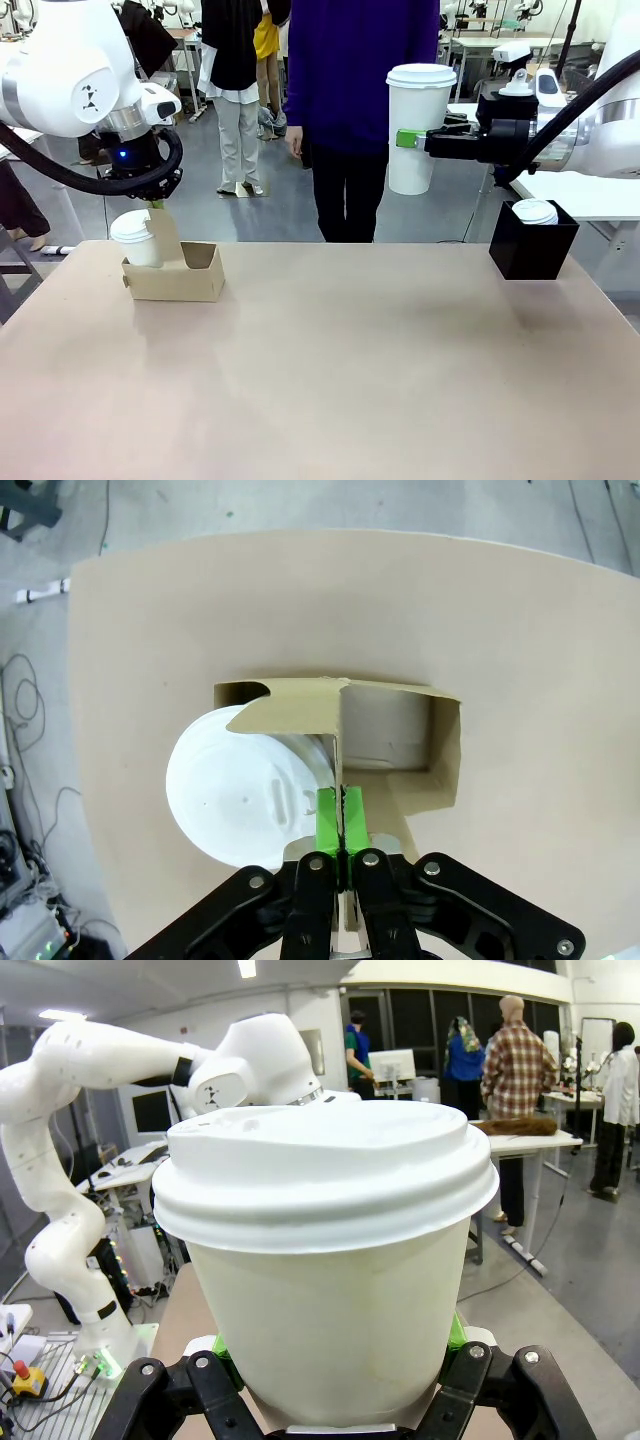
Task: Pour a drink into a cup and package it in a carrier.
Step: Position the Cup Carrier in the center of the table.
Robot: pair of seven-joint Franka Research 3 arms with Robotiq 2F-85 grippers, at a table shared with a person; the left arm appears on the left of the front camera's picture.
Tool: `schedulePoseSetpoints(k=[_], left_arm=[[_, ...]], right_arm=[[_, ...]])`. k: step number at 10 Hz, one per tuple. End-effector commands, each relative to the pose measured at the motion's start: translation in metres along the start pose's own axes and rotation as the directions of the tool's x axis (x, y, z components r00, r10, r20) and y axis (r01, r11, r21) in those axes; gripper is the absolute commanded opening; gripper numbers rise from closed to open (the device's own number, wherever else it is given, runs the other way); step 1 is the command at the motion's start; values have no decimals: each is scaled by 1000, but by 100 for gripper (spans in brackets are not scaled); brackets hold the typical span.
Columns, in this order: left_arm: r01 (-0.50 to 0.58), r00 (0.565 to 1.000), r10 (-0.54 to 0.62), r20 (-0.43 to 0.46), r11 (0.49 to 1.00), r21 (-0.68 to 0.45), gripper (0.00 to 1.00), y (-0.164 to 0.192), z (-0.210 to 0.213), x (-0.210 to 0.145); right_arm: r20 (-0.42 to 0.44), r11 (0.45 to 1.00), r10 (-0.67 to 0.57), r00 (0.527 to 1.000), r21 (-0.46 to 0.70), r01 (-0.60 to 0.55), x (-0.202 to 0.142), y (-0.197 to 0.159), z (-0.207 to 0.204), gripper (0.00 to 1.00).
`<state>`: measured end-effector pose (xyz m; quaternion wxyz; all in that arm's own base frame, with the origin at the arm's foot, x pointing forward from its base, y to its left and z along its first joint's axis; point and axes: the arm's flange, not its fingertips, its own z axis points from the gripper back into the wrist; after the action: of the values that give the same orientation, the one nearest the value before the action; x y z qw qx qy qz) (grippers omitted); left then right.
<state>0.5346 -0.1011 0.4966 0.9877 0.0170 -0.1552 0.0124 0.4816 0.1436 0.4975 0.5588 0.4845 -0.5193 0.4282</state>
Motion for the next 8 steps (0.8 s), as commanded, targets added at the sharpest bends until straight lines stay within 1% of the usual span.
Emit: schedulePoseSetpoints(k=[1,3,4,7,8], left_arm=[[14,1000,-14,2,1000,0,0,0,0,0],[4,1000,-4,0,1000,-1,2,-2,0,0],[-12,1000,12,6,1000,13,2,-7,11,-1],[-62,998,60,31,996,67,2,-37,64,-9],[-56,998,53,43,996,73,2,-51,81,-15]], right_arm=[[-1,1000,10,1000,-5,-10,4,1,-2,81],[-1,1000,10,1000,-5,-10,4,1,-2,81],[-1,1000,10,1000,-5,-10,4,1,-2,81],[-1,1000,10,1000,-5,-10,4,1,-2,81],[-1,1000,10,1000,-5,-10,4,1,-2,81]])
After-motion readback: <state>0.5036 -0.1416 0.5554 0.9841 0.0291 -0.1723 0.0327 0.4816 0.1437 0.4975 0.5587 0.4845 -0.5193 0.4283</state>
